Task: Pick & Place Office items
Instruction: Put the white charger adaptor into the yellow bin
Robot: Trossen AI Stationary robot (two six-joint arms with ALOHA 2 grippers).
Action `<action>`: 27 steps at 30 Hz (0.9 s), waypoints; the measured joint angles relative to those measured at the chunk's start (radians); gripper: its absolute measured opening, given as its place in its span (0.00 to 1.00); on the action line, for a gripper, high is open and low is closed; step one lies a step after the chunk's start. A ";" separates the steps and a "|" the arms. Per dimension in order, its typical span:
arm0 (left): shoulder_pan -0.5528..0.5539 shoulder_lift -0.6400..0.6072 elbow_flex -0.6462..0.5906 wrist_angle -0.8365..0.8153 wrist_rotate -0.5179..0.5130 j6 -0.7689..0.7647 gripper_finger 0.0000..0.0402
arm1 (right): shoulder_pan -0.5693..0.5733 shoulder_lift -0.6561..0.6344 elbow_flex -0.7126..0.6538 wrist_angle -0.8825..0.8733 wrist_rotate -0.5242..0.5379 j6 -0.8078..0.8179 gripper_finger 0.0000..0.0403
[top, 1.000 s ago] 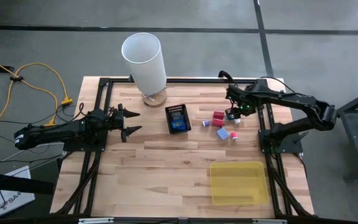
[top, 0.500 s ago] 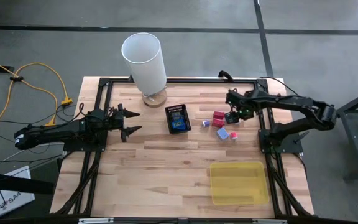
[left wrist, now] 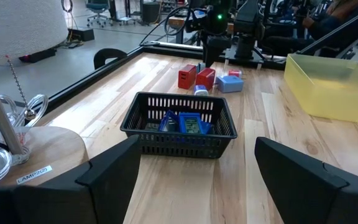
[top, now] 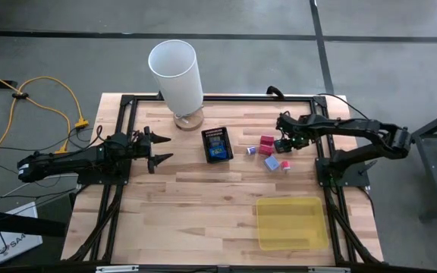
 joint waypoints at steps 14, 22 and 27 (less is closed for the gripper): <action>0.000 0.000 0.000 0.000 0.000 0.000 0.77 | 0.000 0.000 -0.056 0.116 0.031 0.001 0.47; 0.000 0.000 0.000 0.000 0.000 0.000 0.77 | 0.000 0.000 -0.059 0.125 0.041 0.004 0.47; 0.000 0.000 0.000 0.000 0.000 0.000 0.77 | 0.000 0.000 -0.059 0.125 0.062 0.004 0.47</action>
